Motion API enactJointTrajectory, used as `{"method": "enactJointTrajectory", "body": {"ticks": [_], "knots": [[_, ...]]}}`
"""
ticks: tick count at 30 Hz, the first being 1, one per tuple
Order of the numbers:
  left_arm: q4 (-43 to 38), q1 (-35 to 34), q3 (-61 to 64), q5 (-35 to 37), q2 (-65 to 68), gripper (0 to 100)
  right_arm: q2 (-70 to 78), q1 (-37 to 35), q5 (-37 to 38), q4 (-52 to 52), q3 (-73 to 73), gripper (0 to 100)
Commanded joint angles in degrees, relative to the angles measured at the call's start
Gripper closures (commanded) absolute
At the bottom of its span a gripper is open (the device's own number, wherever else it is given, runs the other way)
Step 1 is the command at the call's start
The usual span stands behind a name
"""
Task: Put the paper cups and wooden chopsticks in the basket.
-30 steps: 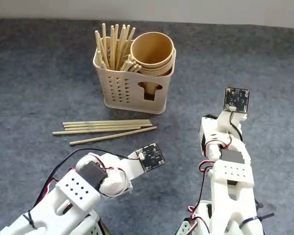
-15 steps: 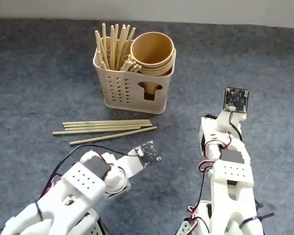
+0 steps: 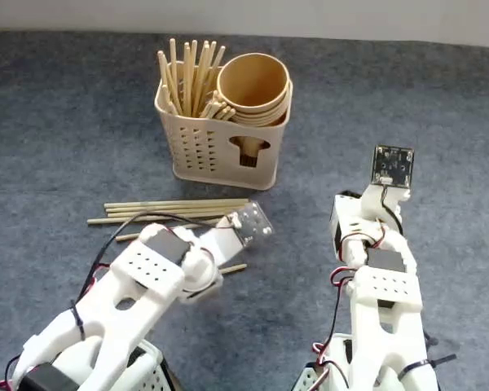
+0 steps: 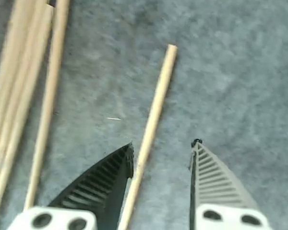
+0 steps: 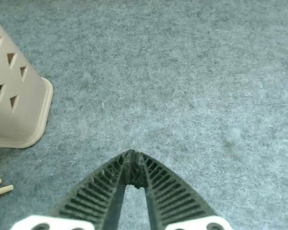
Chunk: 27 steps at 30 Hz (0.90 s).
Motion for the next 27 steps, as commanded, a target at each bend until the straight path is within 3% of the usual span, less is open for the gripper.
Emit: {"method": "enactJointTrajectory", "body": {"ticks": [1,6,13,15,20,27], "knots": [[-3.78,-2.59,-2.33,-1.67,1.54,80,-0.75,-0.48,0.62,-1.36,-0.57,98.8],[-8.53,-3.3,-4.62,-1.76,13.32,81,-0.75,-0.48,0.62,-1.36,-0.57,98.8],[-3.43,-4.44,-13.85,-1.58,25.01,94,-0.75,-0.48,0.62,-1.36,-0.57,98.8],[-3.43,-4.44,-13.93,-1.58,24.92,99,-0.75,-0.48,0.62,-1.36,-0.57,98.8],[-3.34,-4.53,-11.56,-1.49,21.58,100,-0.75,-0.48,0.7,-1.36,-0.57,98.8],[-0.09,-4.88,-9.98,-1.41,6.99,100,-0.75,-0.48,0.7,-1.36,-0.57,98.8]]}}
